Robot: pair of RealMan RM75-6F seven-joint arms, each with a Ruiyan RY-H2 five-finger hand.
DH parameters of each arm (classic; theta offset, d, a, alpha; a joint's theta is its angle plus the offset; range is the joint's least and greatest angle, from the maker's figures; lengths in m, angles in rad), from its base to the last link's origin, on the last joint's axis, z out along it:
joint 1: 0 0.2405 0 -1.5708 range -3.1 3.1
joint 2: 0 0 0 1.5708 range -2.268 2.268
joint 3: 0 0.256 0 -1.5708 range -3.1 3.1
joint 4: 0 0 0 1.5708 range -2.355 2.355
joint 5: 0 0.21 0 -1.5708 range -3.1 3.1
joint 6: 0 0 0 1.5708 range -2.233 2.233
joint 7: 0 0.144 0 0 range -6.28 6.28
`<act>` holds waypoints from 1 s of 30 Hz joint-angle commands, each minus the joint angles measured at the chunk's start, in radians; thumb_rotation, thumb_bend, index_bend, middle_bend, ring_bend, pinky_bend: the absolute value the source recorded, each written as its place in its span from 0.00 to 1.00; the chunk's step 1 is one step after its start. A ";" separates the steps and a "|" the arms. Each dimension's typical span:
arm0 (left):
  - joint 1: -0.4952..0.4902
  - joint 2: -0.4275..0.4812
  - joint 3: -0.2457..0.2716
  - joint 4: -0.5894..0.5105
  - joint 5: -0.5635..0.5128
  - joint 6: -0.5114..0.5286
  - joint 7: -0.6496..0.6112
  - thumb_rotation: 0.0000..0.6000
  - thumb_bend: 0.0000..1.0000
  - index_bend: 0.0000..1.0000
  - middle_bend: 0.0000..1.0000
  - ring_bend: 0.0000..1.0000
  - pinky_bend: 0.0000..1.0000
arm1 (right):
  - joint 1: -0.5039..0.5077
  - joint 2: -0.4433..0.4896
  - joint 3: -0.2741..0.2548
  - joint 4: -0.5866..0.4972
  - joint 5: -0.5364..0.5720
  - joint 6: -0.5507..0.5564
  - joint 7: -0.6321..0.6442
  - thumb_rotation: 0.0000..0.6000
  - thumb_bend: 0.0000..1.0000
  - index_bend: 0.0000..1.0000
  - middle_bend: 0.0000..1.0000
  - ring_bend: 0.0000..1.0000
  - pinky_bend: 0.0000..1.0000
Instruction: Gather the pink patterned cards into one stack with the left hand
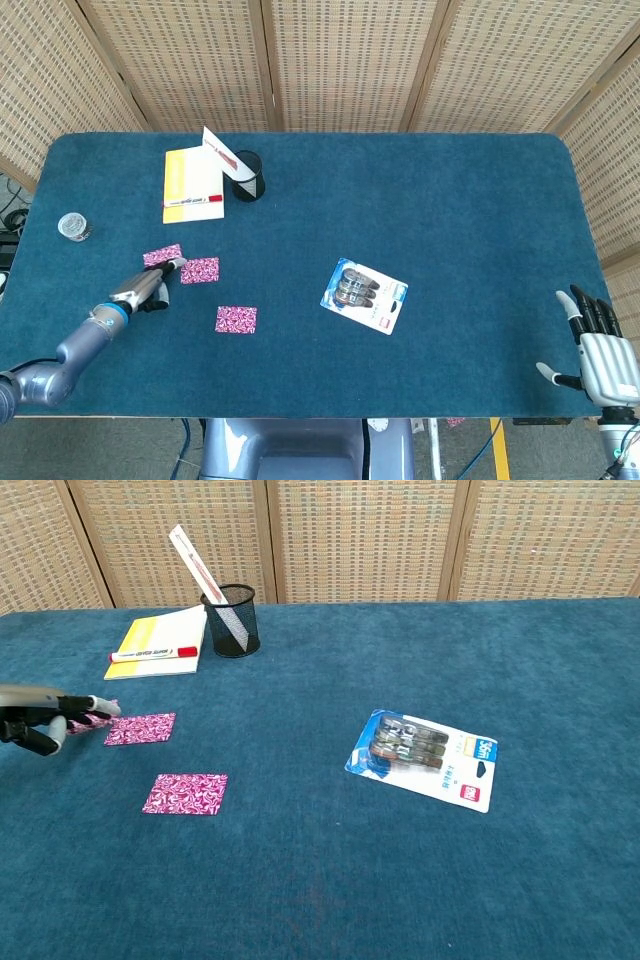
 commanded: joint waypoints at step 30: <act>-0.040 -0.063 -0.088 0.036 -0.119 0.103 0.184 1.00 0.30 0.19 0.00 0.00 0.00 | 0.003 0.005 -0.001 -0.003 0.004 -0.010 0.014 1.00 0.13 0.01 0.00 0.00 0.00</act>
